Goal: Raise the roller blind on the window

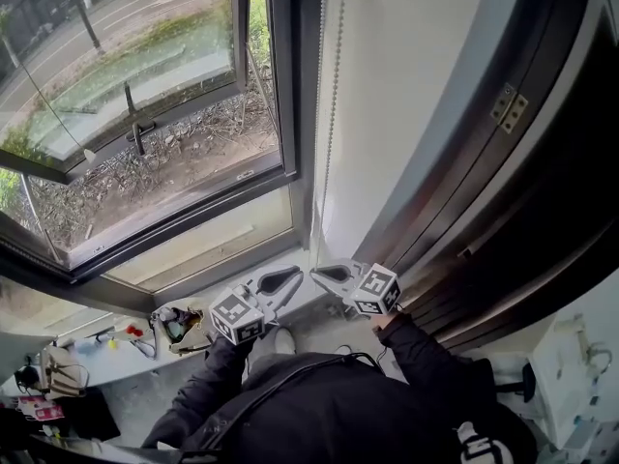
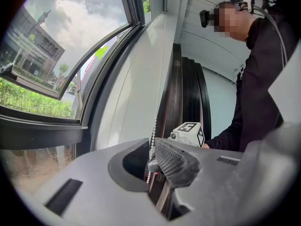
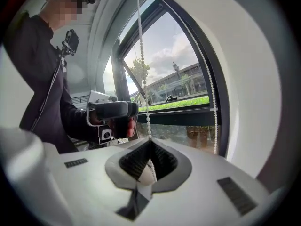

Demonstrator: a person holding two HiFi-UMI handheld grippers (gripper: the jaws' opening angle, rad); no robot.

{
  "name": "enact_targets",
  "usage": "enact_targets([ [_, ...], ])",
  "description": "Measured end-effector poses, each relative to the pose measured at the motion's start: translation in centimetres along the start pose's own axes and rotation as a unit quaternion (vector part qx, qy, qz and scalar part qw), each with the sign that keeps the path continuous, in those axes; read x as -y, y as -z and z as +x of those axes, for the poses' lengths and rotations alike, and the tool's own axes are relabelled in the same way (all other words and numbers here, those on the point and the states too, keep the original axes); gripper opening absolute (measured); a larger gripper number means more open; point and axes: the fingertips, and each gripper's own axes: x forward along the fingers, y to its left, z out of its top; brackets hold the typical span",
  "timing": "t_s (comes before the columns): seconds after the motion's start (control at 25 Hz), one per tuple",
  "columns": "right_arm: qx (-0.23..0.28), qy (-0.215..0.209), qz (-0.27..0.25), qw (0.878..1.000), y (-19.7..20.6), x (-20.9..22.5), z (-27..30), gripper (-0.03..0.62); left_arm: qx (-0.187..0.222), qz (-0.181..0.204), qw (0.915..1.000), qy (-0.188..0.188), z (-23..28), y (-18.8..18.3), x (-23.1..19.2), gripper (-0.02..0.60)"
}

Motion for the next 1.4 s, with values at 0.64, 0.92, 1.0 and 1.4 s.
enact_targets([
  [0.64,0.046,0.028,-0.008,0.999,-2.8,-1.9,-2.1,0.128,0.01,0.003,0.9999,-0.013,-0.5,-0.9,1.3,0.029],
  [0.92,0.083,0.087,-0.034,0.992,-7.4,-1.0,-3.9,0.136,0.032,0.02,0.9979,-0.053,-1.4,-2.5,1.3,0.029],
  [1.0,0.097,0.098,-0.04,0.99,-8.8,-1.3,-4.4,0.112,0.034,0.024,0.9956,-0.084,-2.0,-3.5,1.1,0.029],
  [1.4,0.13,0.092,-0.07,0.985,-11.3,-3.6,-4.5,0.006,0.054,0.046,0.9916,-0.108,-3.2,-6.1,2.1,0.006],
])
